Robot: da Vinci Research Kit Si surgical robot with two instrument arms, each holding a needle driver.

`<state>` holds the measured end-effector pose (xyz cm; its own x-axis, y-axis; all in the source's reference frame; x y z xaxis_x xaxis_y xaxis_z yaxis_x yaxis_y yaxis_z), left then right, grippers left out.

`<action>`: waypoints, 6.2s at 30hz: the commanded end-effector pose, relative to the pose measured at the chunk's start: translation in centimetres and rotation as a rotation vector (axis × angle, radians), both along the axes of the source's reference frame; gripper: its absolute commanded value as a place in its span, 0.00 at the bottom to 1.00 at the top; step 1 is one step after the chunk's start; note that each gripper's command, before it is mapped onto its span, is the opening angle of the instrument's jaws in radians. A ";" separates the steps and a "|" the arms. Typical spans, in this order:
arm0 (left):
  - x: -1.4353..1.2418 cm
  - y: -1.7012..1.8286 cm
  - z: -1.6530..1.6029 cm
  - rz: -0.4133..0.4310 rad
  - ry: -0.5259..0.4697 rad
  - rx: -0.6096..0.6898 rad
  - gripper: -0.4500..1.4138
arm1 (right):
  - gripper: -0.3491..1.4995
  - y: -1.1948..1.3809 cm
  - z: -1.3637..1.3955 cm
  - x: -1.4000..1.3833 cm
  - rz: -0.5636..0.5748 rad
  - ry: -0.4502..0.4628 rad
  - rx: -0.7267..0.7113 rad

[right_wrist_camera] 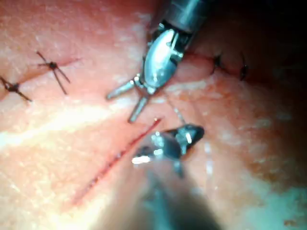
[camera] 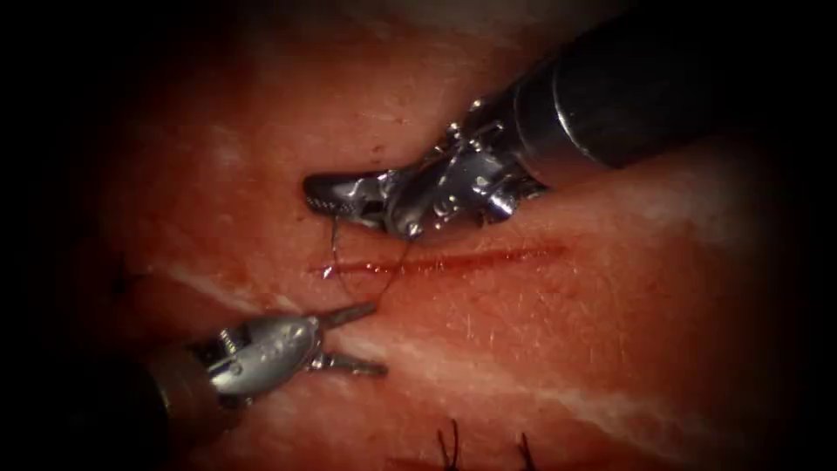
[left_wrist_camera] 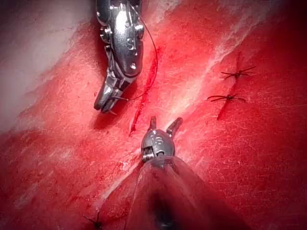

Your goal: Wound Closure

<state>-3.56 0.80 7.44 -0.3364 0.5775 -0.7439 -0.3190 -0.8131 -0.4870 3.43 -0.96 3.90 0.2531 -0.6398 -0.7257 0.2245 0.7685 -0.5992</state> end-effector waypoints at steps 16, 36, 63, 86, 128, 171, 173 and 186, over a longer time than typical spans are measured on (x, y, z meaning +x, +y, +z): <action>-0.02 -0.07 0.07 0.005 -0.005 0.003 0.34 | 0.00 -0.59 0.41 -0.25 -0.017 0.006 0.009; 0.02 -0.06 0.08 0.009 -0.007 0.003 0.33 | 0.00 -0.44 0.52 -0.28 0.101 -0.026 0.251; 0.02 -0.06 0.09 0.009 -0.007 0.003 0.32 | 0.00 -0.82 0.79 -0.29 0.018 -0.085 0.272; 0.17 -0.10 0.06 0.021 -0.009 0.018 0.31 | 0.00 -0.86 0.90 -0.37 -0.041 -0.106 0.182; 0.13 -0.08 0.10 0.019 -0.005 0.029 0.32 | 0.00 -0.07 0.33 -0.21 0.010 -0.036 0.243; 0.11 -0.07 0.12 0.017 -0.004 0.028 0.31 | 0.00 0.43 0.53 -0.16 0.294 -0.088 0.845; 0.11 -0.07 0.12 0.019 -0.001 0.029 0.31 | 0.00 0.44 0.52 -0.14 0.251 -0.080 0.775; 0.12 -0.08 0.12 0.020 -0.002 0.029 0.31 | 0.00 0.39 0.10 -0.01 0.108 -0.067 0.519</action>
